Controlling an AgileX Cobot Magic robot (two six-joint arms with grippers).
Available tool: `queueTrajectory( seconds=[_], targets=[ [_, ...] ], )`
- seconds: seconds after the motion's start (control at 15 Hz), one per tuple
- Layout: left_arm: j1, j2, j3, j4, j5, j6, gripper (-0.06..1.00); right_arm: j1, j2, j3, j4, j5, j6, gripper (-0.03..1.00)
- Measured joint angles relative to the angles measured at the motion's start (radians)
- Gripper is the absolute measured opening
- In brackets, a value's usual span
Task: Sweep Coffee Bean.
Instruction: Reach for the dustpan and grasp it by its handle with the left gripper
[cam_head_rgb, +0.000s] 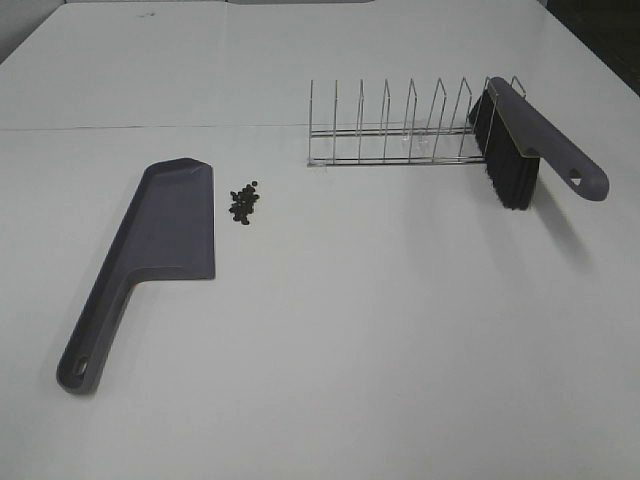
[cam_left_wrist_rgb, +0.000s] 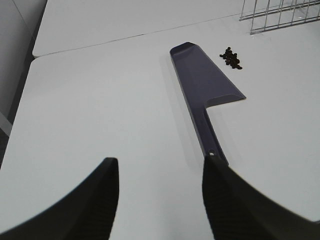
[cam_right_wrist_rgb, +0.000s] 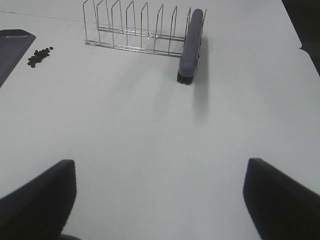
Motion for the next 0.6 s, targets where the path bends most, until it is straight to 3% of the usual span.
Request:
queueTrajectory(
  seconds=[0.6],
  targets=[
    [0.000,0.000,0.000,0.000,0.000,0.000,0.48,0.000,0.000,0.000,0.000,0.000,0.000,0.76]
  ],
)
